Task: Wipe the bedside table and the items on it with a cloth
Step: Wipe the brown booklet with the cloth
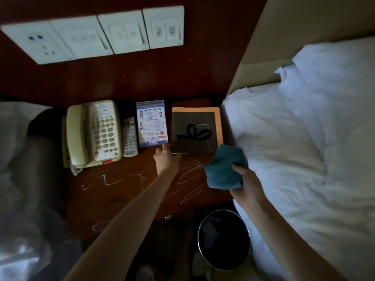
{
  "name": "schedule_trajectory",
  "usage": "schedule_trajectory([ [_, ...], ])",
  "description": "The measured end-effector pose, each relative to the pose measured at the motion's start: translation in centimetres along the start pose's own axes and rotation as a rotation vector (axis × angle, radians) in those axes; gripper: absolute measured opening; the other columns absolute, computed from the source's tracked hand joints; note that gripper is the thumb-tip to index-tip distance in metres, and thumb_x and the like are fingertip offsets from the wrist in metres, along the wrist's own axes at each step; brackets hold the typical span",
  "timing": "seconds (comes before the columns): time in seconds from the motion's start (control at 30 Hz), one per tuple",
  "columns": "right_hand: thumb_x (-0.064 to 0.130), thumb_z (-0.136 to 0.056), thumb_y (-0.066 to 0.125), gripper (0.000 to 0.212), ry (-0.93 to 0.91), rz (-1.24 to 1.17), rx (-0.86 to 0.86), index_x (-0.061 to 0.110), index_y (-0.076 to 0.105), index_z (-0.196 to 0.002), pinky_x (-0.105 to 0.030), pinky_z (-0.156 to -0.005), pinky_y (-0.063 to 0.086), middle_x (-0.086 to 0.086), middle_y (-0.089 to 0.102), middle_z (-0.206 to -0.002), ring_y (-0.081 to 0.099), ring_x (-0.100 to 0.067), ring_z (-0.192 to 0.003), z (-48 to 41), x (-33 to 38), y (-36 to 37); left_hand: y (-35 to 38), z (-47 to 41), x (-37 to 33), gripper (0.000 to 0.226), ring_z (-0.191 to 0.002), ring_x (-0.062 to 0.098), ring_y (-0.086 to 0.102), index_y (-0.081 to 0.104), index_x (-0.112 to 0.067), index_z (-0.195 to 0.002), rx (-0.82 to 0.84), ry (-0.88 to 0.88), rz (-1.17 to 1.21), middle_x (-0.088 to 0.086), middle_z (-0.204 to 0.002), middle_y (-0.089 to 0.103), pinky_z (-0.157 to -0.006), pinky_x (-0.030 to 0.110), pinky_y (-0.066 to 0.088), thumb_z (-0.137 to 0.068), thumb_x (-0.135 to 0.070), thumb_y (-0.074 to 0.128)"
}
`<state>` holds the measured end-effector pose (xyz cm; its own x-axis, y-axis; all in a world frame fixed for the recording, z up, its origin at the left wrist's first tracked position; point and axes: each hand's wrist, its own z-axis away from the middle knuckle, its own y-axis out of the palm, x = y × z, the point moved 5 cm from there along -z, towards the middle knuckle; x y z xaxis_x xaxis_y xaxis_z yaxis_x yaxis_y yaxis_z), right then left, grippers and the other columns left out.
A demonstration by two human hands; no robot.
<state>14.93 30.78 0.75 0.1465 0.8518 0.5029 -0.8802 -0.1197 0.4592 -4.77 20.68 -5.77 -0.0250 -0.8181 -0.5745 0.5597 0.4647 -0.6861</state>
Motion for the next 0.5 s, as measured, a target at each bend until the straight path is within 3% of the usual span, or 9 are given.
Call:
schedule_trajectory([
  [0.17, 0.000, -0.092, 0.043, 0.045, 0.007, -0.026, 0.014, 0.003, 0.042, -0.137, -0.034, -0.079, 0.050, -0.020, 0.053, -0.134, 0.054, -0.030, -0.120, -0.7, 0.4, -0.8, 1.8, -1.0, -1.5, 0.062, -0.127, 0.039, 0.034, 0.035, -0.004, -0.134, -0.100, -0.045, -0.167, 0.021, -0.136, 0.039, -0.102, 0.048, 0.034, -0.086, -0.031, 0.064],
  [0.3, 0.000, -0.091, 0.046, 0.045, 0.017, -0.050, -0.004, 0.009, 0.045, -0.135, -0.035, -0.076, 0.051, -0.016, 0.057, -0.131, 0.059, -0.028, -0.115, -0.9, 0.0, -1.6, 1.6, -1.8, -1.6, 0.059, -0.127, 0.039, 0.034, 0.036, -0.001, -0.133, -0.125, -0.122, -0.173, 0.023, -0.136, 0.040, -0.102, 0.046, 0.033, -0.087, -0.024, 0.064],
  [0.5, 0.001, -0.091, 0.047, 0.044, 0.044, -0.083, -0.044, 0.010, 0.044, -0.135, -0.036, -0.077, 0.050, -0.015, 0.057, -0.130, 0.058, -0.027, -0.115, -0.6, 0.3, -2.4, 0.2, -1.8, -1.9, 0.037, -0.112, 0.033, 0.049, 0.053, -0.006, -0.116, -0.167, -0.028, 0.092, 0.018, -0.122, 0.053, -0.092, 0.040, 0.044, -0.082, -0.011, 0.068],
])
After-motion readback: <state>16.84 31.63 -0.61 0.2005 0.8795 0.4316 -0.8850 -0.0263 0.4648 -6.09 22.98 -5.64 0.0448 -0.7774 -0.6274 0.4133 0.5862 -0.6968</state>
